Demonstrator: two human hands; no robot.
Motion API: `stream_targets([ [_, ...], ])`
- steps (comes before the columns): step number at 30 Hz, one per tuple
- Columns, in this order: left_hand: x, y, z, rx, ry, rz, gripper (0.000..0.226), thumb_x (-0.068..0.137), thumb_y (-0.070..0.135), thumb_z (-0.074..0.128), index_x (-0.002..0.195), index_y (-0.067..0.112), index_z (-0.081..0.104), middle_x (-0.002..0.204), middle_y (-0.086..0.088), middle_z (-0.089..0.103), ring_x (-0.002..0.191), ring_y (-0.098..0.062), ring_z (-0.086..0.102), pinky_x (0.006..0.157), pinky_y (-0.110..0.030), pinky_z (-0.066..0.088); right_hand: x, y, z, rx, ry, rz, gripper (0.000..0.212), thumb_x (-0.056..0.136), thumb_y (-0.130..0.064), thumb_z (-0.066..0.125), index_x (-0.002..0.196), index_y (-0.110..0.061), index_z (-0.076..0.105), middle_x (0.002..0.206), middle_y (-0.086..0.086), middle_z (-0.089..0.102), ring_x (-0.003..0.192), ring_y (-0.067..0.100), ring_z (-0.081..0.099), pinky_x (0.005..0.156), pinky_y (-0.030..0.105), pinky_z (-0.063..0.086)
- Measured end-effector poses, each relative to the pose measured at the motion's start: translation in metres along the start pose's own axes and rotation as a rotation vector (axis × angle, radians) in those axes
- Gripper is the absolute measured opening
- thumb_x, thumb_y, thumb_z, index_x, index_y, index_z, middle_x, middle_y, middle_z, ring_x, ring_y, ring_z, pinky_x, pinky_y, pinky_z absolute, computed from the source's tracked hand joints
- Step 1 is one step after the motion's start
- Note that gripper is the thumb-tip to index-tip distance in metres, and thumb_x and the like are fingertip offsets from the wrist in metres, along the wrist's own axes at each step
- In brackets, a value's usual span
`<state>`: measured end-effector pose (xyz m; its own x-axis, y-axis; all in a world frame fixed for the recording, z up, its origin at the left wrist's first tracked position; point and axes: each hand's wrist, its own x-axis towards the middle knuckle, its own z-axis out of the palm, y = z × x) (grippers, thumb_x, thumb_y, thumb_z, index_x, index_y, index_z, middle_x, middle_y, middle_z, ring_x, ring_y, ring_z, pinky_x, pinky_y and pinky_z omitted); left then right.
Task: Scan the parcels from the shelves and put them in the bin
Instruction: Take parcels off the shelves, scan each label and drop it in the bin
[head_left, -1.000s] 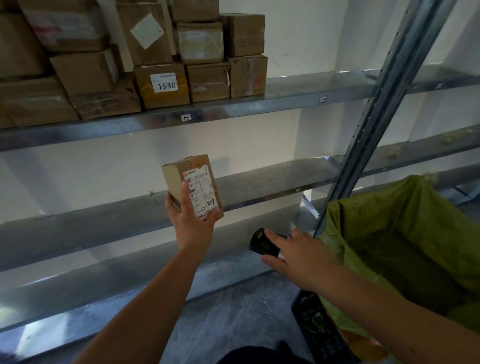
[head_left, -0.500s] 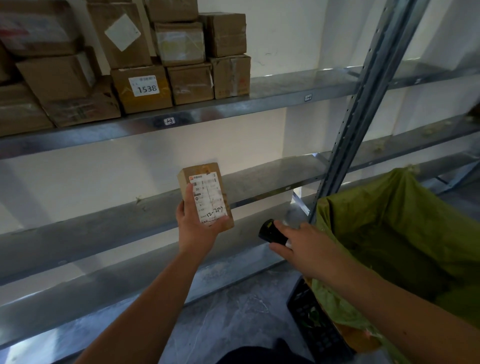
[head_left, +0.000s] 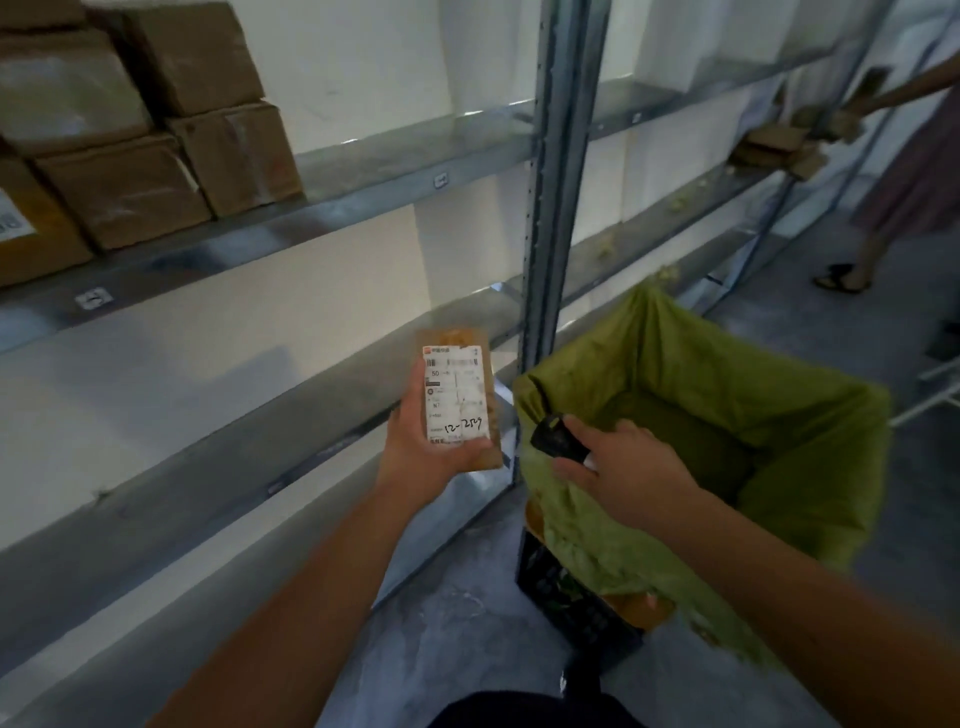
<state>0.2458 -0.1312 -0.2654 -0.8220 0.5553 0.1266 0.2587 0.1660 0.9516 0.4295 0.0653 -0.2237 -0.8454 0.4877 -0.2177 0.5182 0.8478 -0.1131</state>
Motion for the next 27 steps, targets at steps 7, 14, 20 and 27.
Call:
stream_targets([
  [7, 0.052, 0.023, 0.106, -0.038, -0.337, 0.09, 0.129, 0.06, 0.042, 0.103, 0.163, 0.038, 0.025, 0.155, 0.007, 0.053, 0.144, -0.019, 0.05, 0.107, -0.058, 0.052, -0.007, 0.098, -0.006, 0.033, 0.019, 0.26, 0.076, 0.096, -0.08, 0.027, 0.162, -0.045, 0.016, 0.134, 0.016, 0.053, 0.118, 0.038, 0.054, 0.093, 0.046, 0.052],
  [14, 0.093, 0.034, 0.21, 0.066, -0.632, 0.05, 0.128, 0.07, 0.034, 0.097, 0.163, 0.05, 0.01, 0.144, 0.035, 0.041, 0.139, 0.0, 0.043, 0.107, -0.028, 0.046, 0.004, 0.19, 0.002, 0.095, -0.023, 0.466, 0.077, 0.094, -0.081, 0.026, 0.162, -0.045, 0.015, 0.131, 0.013, 0.053, 0.11, 0.032, 0.057, 0.092, 0.047, 0.054],
  [20, 0.118, 0.02, 0.276, 0.139, -0.722, -0.044, 0.129, 0.073, 0.027, 0.096, 0.163, 0.05, 0.007, 0.152, 0.023, 0.042, 0.142, -0.008, 0.043, 0.102, -0.031, 0.05, 0.03, 0.239, 0.017, 0.151, -0.14, 0.503, 0.078, 0.095, -0.081, 0.03, 0.162, -0.044, 0.015, 0.135, 0.013, 0.051, 0.114, 0.032, 0.057, 0.094, 0.048, 0.054],
  [27, 0.145, -0.021, 0.308, 0.229, -0.835, -0.169, 0.132, 0.06, 0.047, 0.097, 0.157, 0.061, 0.009, 0.158, 0.017, 0.042, 0.145, -0.012, 0.043, 0.115, -0.051, 0.045, 0.059, 0.251, 0.048, 0.26, -0.217, 0.521, 0.078, 0.094, -0.081, 0.032, 0.161, -0.044, 0.02, 0.137, 0.015, 0.052, 0.119, 0.035, 0.056, 0.095, 0.049, 0.053],
])
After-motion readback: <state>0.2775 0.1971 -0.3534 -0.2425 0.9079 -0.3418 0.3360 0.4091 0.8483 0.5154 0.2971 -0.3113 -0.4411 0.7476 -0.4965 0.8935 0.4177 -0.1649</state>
